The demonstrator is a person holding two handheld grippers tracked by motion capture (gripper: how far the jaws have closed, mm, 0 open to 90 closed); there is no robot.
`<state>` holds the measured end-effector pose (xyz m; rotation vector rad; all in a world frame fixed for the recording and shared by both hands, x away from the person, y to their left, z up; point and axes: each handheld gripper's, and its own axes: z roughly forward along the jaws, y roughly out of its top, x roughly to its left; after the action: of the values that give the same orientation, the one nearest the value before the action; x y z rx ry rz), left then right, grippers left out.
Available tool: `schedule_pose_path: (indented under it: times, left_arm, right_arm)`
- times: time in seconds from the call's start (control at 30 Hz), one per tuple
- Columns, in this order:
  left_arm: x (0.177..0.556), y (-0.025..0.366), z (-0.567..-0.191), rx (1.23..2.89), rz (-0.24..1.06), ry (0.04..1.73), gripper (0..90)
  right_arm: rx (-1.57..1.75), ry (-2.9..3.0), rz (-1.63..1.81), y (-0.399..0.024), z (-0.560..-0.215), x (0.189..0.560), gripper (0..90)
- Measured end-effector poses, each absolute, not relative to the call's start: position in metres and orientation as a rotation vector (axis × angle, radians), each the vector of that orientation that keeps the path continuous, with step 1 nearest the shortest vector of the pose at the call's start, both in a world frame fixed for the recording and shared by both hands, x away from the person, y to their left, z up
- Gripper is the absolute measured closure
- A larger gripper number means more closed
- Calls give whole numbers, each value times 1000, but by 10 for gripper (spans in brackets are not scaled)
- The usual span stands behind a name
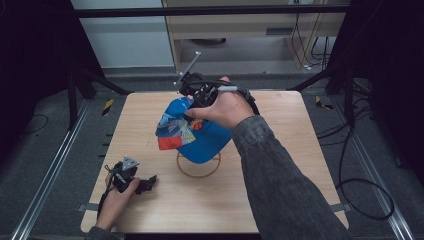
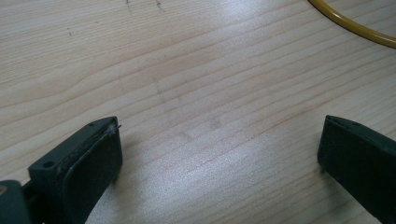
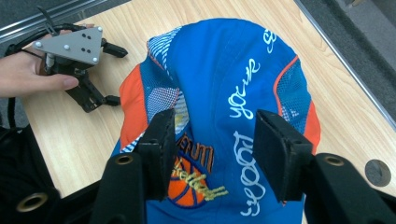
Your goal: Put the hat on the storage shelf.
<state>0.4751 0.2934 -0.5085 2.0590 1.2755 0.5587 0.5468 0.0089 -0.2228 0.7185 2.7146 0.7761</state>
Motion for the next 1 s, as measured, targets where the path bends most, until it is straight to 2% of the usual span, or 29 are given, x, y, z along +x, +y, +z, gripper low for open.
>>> schedule_pose_path:
  times: [0.67, 0.8, 1.0]
  left_arm:
    - [475, 294, -508, 2062, 558, 1274, 0]
    - [475, 293, -508, 2061, 556, 1275, 0]
    - [475, 293, -508, 2059, 557, 1276, 0]
  right_arm:
    - [756, 2605, 907, -19, -220, 535, 112]
    - [777, 2571, 964, -30, -222, 535, 76]
    - [810, 2525, 1027, -50, -222, 533, 68]
